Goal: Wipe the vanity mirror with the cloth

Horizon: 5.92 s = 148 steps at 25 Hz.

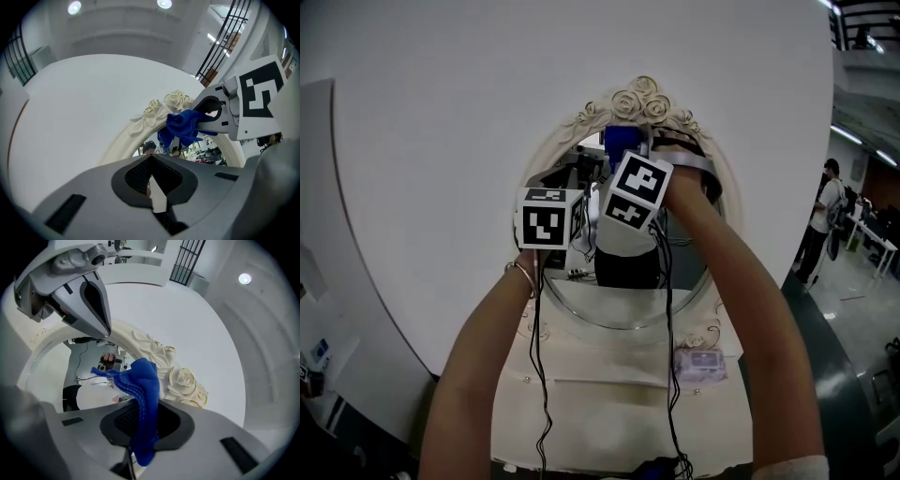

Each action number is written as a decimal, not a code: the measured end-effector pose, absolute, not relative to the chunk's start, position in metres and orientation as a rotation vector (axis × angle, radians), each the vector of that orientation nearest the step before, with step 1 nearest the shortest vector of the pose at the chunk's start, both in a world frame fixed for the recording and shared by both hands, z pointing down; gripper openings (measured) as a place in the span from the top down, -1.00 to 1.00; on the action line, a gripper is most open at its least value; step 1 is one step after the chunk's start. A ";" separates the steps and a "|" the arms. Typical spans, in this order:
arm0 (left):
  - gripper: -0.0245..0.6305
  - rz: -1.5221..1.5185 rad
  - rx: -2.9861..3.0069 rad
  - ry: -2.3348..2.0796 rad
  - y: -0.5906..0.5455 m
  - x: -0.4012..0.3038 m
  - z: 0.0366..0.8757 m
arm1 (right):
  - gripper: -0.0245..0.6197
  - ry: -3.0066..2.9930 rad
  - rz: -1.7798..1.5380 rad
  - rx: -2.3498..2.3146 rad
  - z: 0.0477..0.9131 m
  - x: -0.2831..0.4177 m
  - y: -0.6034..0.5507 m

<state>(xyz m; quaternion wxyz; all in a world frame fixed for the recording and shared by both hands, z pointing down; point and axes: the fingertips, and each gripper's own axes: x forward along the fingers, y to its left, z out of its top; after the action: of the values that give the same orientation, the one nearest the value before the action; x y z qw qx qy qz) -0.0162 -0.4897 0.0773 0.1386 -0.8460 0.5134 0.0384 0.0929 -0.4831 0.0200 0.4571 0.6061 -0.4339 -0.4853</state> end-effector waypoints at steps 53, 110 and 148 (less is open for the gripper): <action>0.91 -0.496 -2.750 1.745 -0.475 -0.030 0.523 | 0.72 -1.486 -0.649 1.089 0.529 0.077 -0.494; 0.91 0.098 -2.478 1.322 -0.475 0.087 0.069 | 0.72 -1.100 -1.137 1.463 0.047 0.179 -0.454; 0.91 -0.175 -2.761 1.226 -0.466 0.150 0.286 | 0.72 -1.218 -0.867 1.359 0.243 0.248 -0.444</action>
<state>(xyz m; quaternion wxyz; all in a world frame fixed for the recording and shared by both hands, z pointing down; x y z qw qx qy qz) 0.1496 -0.4664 0.2864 0.0580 -0.9109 0.4045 -0.0579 0.2480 -0.4440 0.2426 0.5314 0.5698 -0.5107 -0.3636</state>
